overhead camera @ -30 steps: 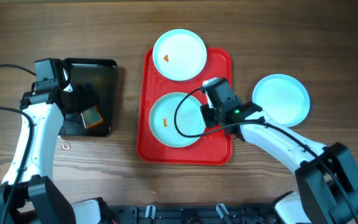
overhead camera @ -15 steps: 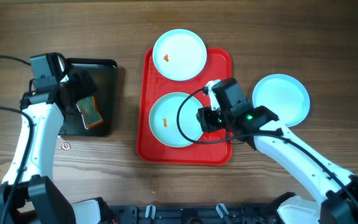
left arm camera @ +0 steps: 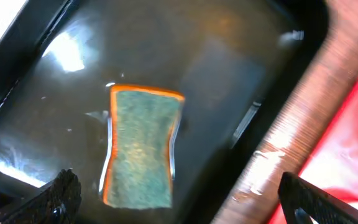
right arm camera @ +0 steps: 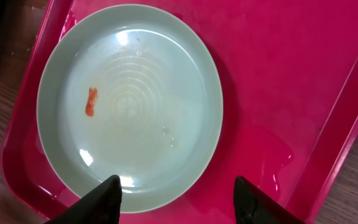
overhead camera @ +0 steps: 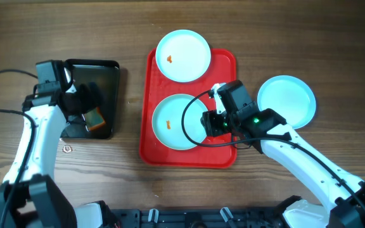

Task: Clean dirty plates on tray and stack at the side
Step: 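Grasp the sponge in the basin with the left gripper and wet it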

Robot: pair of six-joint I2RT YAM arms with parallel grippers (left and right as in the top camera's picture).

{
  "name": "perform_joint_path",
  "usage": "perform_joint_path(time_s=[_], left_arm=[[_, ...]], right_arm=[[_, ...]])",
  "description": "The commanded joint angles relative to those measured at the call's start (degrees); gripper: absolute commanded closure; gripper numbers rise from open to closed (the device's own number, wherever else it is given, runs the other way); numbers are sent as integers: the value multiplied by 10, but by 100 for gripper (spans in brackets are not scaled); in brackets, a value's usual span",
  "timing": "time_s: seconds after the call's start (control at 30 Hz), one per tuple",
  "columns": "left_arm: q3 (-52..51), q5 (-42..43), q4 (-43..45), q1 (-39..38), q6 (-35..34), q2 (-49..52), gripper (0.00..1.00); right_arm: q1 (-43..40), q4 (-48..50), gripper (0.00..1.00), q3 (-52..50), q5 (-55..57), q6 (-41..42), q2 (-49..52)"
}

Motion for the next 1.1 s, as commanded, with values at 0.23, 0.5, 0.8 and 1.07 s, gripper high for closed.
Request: perform_joint_path(time_s=[0.23, 0.5, 0.8, 1.07], left_arm=[[-52, -32, 90, 3, -39, 160, 96], [3, 28, 32, 3, 50, 120, 96], [33, 7, -8, 3, 70, 56, 61], [-37, 8, 90, -9, 70, 125, 37]], right_arm=[[-1, 1, 43, 7, -27, 18, -7], [-1, 1, 43, 7, -40, 18, -8], [-1, 1, 44, 7, -40, 18, -7], [-1, 1, 44, 7, -40, 18, -8]])
